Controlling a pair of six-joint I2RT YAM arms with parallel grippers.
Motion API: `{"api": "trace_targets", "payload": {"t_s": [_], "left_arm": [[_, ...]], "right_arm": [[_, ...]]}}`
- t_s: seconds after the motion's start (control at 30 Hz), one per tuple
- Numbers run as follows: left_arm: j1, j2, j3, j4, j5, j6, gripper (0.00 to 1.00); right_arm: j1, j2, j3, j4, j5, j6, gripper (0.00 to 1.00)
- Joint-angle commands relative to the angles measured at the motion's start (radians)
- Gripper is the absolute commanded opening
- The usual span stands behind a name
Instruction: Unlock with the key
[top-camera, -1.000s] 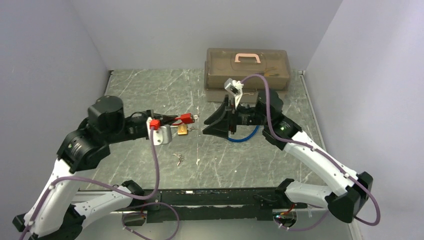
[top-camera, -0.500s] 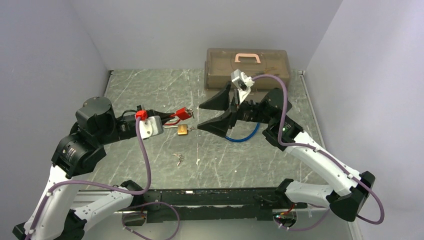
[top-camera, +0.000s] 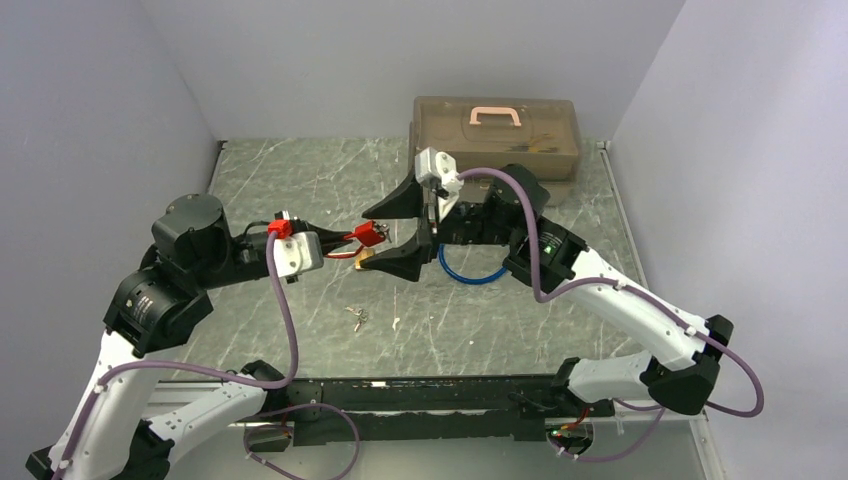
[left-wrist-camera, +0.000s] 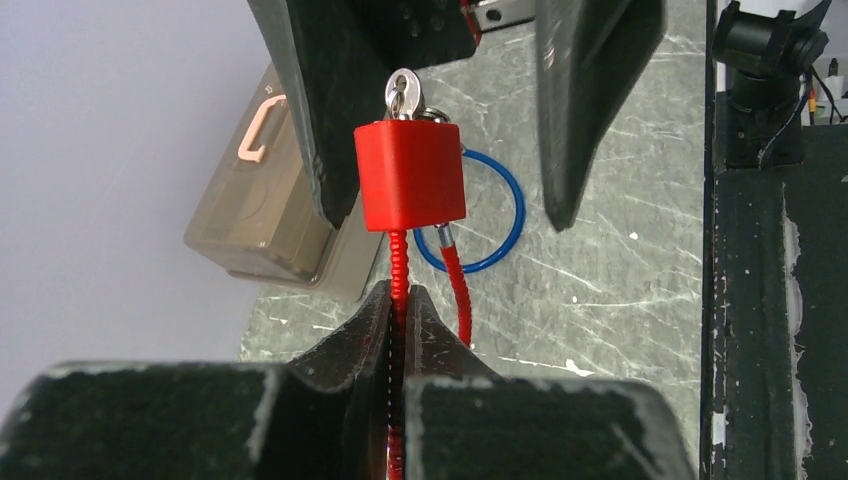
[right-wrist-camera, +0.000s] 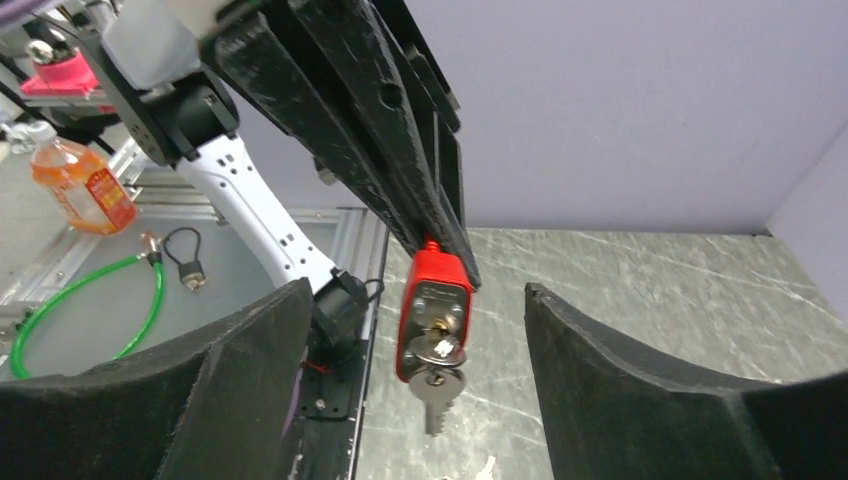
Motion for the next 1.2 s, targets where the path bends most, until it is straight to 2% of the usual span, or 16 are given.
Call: {"api": "trace_targets", "payload": {"t_s": [0.0, 0.17, 0.23, 0.27, 0.33, 0.4, 0.43, 0.47, 0.5, 0.53, 0.57, 0.7, 0.77, 0.9, 1.17], "left_arm": [[0.010, -0.010, 0.008, 0.051, 0.046, -0.030, 0.00], [0.011, -0.011, 0.010, 0.050, 0.055, -0.034, 0.00], [0.013, -0.010, 0.012, 0.050, 0.055, -0.032, 0.00], [0.013, -0.010, 0.011, 0.050, 0.053, -0.031, 0.00], [0.013, -0.011, 0.007, 0.051, 0.042, -0.029, 0.03], [0.014, -0.016, 0.003, 0.059, 0.031, -0.021, 0.39], [0.015, -0.018, 0.005, 0.058, 0.032, -0.012, 0.50], [0.016, -0.018, 0.009, 0.058, 0.032, -0.005, 0.56], [0.018, -0.017, 0.016, 0.056, 0.037, 0.003, 0.70], [0.017, -0.016, 0.025, 0.054, 0.041, 0.012, 0.91], [0.017, -0.016, 0.035, 0.055, 0.042, 0.022, 0.98], [0.006, -0.007, 0.092, 0.044, 0.029, 0.091, 0.99], [-0.033, -0.006, 0.111, 0.046, -0.016, 0.148, 0.99], [-0.117, -0.011, 0.095, 0.073, -0.120, 0.279, 0.99], [-0.244, -0.045, -0.063, 0.168, -0.348, 0.456, 0.99]], "right_arm": [[0.007, 0.016, 0.070, -0.031, 0.027, -0.062, 0.68], [0.007, 0.036, 0.115, -0.077, 0.039, -0.053, 0.17], [0.007, 0.031, 0.118, -0.077, 0.047, -0.049, 0.03], [0.008, 0.025, 0.113, -0.072, 0.053, -0.046, 0.00], [0.011, 0.017, 0.107, -0.060, 0.065, -0.035, 0.00], [0.012, 0.014, 0.107, -0.058, 0.082, -0.015, 0.00], [0.013, 0.012, 0.106, -0.052, 0.095, 0.002, 0.00], [0.013, 0.009, 0.101, -0.043, 0.117, 0.020, 0.00], [0.013, 0.005, 0.094, -0.030, 0.150, 0.047, 0.00], [0.013, 0.000, 0.082, -0.007, 0.184, 0.085, 0.00], [0.013, -0.004, 0.067, 0.021, 0.220, 0.117, 0.00], [0.013, -0.018, -0.007, 0.130, 0.363, 0.295, 0.00], [0.012, -0.021, -0.044, 0.184, 0.415, 0.407, 0.00], [0.012, -0.005, -0.094, 0.293, 0.446, 0.617, 0.00], [0.015, -0.034, -0.198, 0.448, 0.511, 0.786, 0.00]]}}
